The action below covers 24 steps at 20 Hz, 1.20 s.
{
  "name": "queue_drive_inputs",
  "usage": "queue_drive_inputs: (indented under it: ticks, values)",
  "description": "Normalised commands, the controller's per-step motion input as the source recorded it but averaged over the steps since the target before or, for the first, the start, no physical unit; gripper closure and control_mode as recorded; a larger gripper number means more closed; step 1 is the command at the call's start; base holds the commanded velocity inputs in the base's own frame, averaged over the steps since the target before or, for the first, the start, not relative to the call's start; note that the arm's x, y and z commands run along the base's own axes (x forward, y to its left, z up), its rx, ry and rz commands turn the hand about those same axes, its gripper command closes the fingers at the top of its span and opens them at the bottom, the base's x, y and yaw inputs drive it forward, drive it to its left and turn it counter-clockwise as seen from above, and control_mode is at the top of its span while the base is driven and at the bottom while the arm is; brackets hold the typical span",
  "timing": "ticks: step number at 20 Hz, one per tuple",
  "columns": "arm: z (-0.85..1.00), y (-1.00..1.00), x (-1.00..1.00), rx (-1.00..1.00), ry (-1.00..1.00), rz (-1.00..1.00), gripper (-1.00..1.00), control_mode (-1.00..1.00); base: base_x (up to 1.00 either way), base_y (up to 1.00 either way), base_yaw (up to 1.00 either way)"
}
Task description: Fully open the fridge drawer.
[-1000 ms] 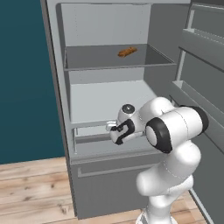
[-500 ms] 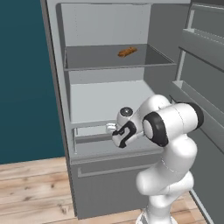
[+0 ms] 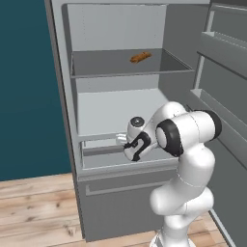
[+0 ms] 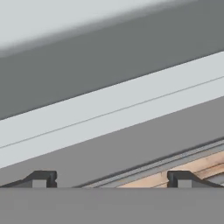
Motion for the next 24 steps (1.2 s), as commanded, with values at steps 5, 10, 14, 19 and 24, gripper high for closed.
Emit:
queue_drive_inputs:
  ticks: [5, 10, 14, 19, 24]
  values:
    - [-0.42, -0.36, -0.58, -0.01, 0.13, -0.05, -1.00, -1.00, 0.00, 0.00, 0.00]
    - [-0.50, -0.51, -0.91, -0.03, 0.14, -0.04, -1.00, -1.00, 0.00, 0.00, 0.00]
    - [-0.55, -0.55, -0.99, -0.05, 0.16, -0.02, -1.00, -1.00, 0.00, 0.00, 0.00]
    - [-0.61, -0.58, -1.00, -0.06, 0.20, -0.01, -1.00, -1.00, 0.00, 0.00, 0.00]
    - [-0.67, -0.61, -1.00, -0.08, 0.21, 0.00, -1.00, -1.00, 0.00, 0.00, 0.00]
